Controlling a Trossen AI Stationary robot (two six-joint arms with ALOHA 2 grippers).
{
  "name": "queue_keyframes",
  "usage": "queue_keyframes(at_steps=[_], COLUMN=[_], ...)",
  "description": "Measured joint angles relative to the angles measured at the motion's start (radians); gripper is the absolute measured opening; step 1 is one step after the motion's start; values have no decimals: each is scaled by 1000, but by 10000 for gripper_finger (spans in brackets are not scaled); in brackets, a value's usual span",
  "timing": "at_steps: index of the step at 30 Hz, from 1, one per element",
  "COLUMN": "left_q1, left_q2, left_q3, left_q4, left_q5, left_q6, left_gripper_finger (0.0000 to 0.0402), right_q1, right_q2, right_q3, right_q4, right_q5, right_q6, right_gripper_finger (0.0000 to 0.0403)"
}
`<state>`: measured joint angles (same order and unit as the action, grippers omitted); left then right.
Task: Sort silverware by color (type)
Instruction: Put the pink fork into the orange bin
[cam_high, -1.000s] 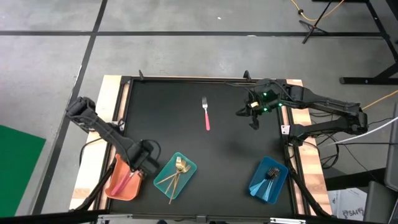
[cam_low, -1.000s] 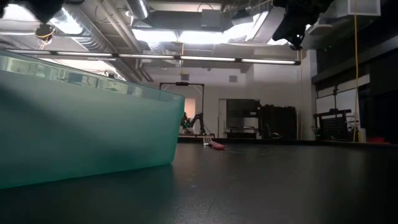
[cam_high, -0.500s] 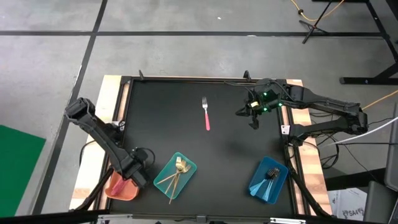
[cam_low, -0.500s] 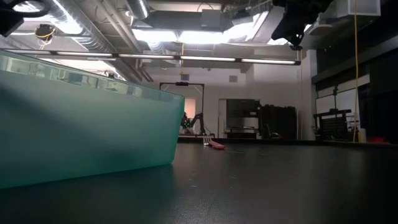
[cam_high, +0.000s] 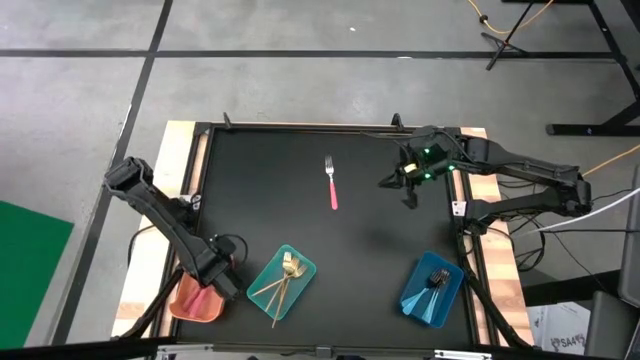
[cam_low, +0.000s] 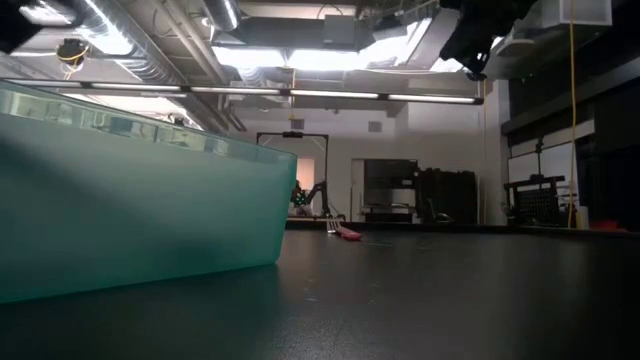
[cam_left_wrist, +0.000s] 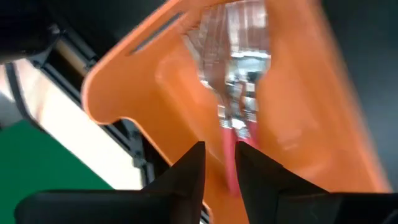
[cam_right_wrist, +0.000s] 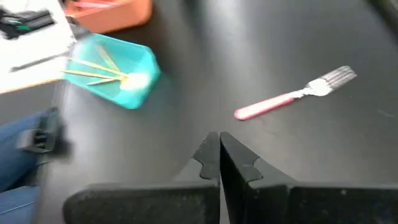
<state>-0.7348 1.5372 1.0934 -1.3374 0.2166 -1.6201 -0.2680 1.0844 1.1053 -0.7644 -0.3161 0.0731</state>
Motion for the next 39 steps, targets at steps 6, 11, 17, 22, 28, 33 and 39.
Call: queue_keyframes(at_steps=[6, 11, 17, 22, 28, 33, 39], left_q1=[25, 116, 259, 400, 558, 673, 789], left_q2=[0, 0, 0, 0, 0, 13, 94], left_q3=[161, 301, 403, 428, 428, 428, 428], left_q4=[-61, -57, -45, 26, 224, 445, 657], left_q5=[-52, -228, -576, -668, -631, -623, -508], left_q6=[-29, -46, -46, -20, 134, 263, 340], left_gripper_finger=[74, 67, 69, 79, 95, 108, 117], right_q1=[0, 0, 0, -1, -1, -1, -1], right_q2=[-141, -315, -525, -670, -812, -910, -963], right_q3=[-5, -97, -314, -479, -660, -818, -977], right_q4=[4, 48, 211, 316, 495, 762, 1013], right_q5=[-32, -6, -9, -18, -18, -17, -9], right_q6=[-25, -30, -27, 0, 19, 56, 108], right_gripper_finger=[0, 0, 0, 0, 0, 0, 0])
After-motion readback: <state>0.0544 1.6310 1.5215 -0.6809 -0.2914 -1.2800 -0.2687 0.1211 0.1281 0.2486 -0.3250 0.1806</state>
